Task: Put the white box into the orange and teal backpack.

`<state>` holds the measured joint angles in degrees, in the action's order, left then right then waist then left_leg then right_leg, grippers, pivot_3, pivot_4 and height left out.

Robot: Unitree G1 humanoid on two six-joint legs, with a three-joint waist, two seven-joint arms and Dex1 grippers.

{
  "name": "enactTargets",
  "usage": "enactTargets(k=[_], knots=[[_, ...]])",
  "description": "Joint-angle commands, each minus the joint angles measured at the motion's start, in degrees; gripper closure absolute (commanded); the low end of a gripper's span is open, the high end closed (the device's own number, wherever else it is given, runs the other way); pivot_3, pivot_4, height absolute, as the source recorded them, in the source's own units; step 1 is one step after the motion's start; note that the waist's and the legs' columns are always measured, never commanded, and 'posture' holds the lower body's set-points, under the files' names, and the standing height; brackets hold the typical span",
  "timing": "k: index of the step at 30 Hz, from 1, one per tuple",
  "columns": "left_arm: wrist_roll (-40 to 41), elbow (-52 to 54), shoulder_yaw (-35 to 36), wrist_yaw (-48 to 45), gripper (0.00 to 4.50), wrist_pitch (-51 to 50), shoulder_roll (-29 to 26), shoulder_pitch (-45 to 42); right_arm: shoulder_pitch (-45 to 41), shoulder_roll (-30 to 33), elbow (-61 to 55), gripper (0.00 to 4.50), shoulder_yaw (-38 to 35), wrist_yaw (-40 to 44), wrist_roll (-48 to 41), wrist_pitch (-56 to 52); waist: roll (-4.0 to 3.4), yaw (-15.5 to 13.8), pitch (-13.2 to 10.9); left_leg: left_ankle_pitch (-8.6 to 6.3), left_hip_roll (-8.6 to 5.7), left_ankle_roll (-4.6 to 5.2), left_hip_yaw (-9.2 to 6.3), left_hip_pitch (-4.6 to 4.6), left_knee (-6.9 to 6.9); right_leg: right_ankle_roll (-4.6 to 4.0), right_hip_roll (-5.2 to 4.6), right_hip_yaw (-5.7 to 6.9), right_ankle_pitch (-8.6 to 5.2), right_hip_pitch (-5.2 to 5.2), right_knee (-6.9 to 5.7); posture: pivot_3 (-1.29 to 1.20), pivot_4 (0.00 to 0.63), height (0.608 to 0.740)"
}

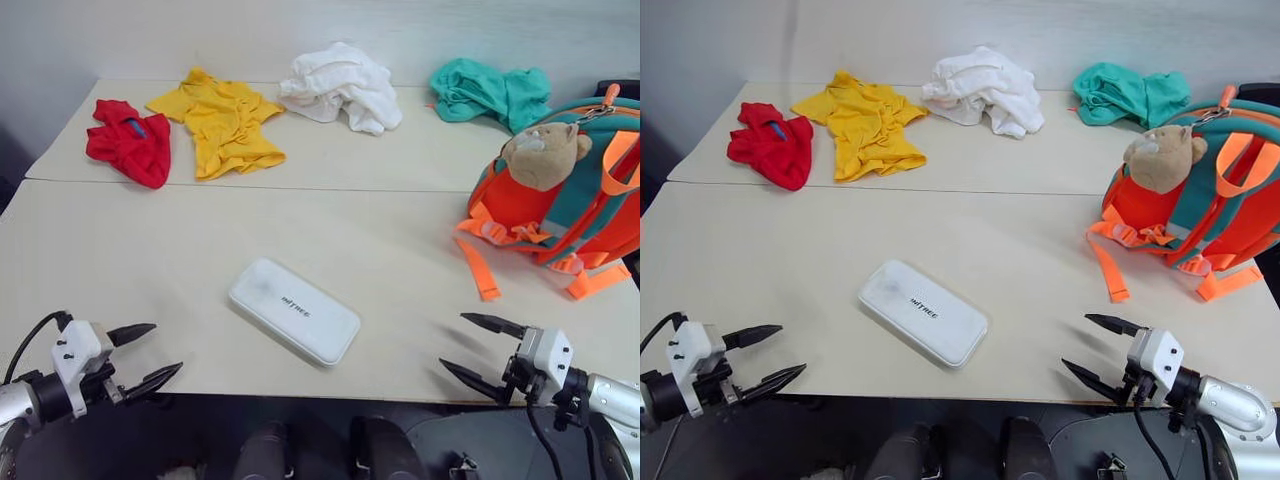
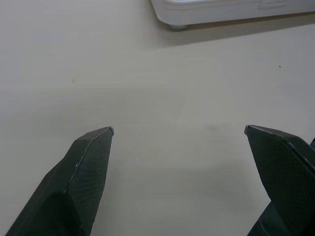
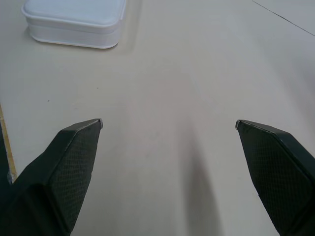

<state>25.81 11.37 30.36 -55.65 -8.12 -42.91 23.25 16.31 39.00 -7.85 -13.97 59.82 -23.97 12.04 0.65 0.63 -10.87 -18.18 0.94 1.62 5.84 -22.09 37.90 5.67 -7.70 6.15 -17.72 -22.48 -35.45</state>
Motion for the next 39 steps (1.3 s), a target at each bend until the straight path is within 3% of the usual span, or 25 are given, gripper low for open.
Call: enactTargets(k=[1, 11, 12, 16, 25, 27, 30, 39], knots=[[4.7, 2.3, 1.8, -0.2, 0.00, -2.8, 0.1, -1.4, 0.3, -0.5, 0.2, 0.03, -1.4, 0.2, -0.8, 1.6, 0.00, -0.4, 0.0, 0.00, 0.00, 0.00, 0.00, 0.00, 0.00, 0.00, 0.00, 0.00, 0.00, 0.00, 0.00, 0.00, 0.150, 0.740], [7.9, -0.2, 2.7, -2.7, 0.00, -7.9, -2.8, -4.7, -0.9, -1.6, 1.8, 0.03, -0.6, 2.1, -2.3, 2.9, -0.01, -0.5, 0.0, 0.14, 0.00, 0.20, 0.01, 0.01, 0.02, 0.00, 0.03, 0.02, 0.00, 0.01, -0.06, 0.00, 0.150, 0.740], [6.3, -1.4, 2.2, -2.4, 0.19, -6.1, -3.1, -6.2, -0.9, -1.5, 1.5, 0.20, 0.0, 3.1, -3.0, 1.9, -0.01, -0.5, 0.0, 0.16, 0.00, 0.23, 0.00, 0.01, 0.03, 0.00, 0.03, 0.02, 0.00, 0.01, -0.06, 0.00, 0.150, 0.740], [3.3, -6.1, -1.2, 0.9, 1.20, -3.9, -3.7, -17.6, -1.0, 0.8, -2.3, 1.27, 5.9, 7.5, -2.7, -3.2, 0.00, -0.9, 0.0, 0.18, -0.01, 0.22, -0.03, 0.01, 0.04, 0.00, 0.02, 0.05, 0.00, 0.03, -0.10, 0.00, 0.150, 0.740], [-8.3, -16.1, -18.5, 6.1, 4.10, -5.9, -1.6, -38.8, -7.6, -1.0, -1.2, 4.49, 18.8, 6.7, 6.9, -5.1, 0.02, -0.5, 0.0, 0.26, -0.06, 0.32, 0.07, -0.01, 0.06, 0.04, 0.12, 0.08, 0.02, 0.00, -0.17, 0.00, 0.150, 0.740], [-9.3, -17.7, -22.0, 4.4, 4.46, -5.8, -0.7, -41.1, -9.8, -2.0, 0.0, 4.50, 21.4, 5.4, 9.3, -6.6, 0.05, -0.4, 0.0, 0.28, -0.05, 0.30, 0.13, 0.01, 0.08, 0.04, 0.19, 0.11, 0.02, -0.01, -0.25, 0.00, 0.150, 0.740], [-10.2, -18.9, -24.8, 3.9, 4.46, -6.7, 0.6, -43.1, -11.6, -2.9, -0.9, 4.50, 24.1, 4.2, 9.4, -11.9, 0.17, -0.3, 0.1, 0.29, -0.03, 0.30, 0.23, 0.07, 0.10, 0.04, 0.23, 0.15, 0.02, -0.03, -0.50, 0.00, 0.150, 0.740], [-7.9, -15.6, -26.7, -0.5, 4.46, -10.5, 1.0, -41.0, -16.8, -7.0, -0.2, 4.50, 28.0, 0.6, 11.1, -14.5, 0.44, -0.2, 0.2, 0.34, 0.06, 0.25, 0.17, 0.08, 0.18, 0.03, 0.23, -0.02, 0.02, -0.01, -0.43, 0.00, 0.150, 0.740]])
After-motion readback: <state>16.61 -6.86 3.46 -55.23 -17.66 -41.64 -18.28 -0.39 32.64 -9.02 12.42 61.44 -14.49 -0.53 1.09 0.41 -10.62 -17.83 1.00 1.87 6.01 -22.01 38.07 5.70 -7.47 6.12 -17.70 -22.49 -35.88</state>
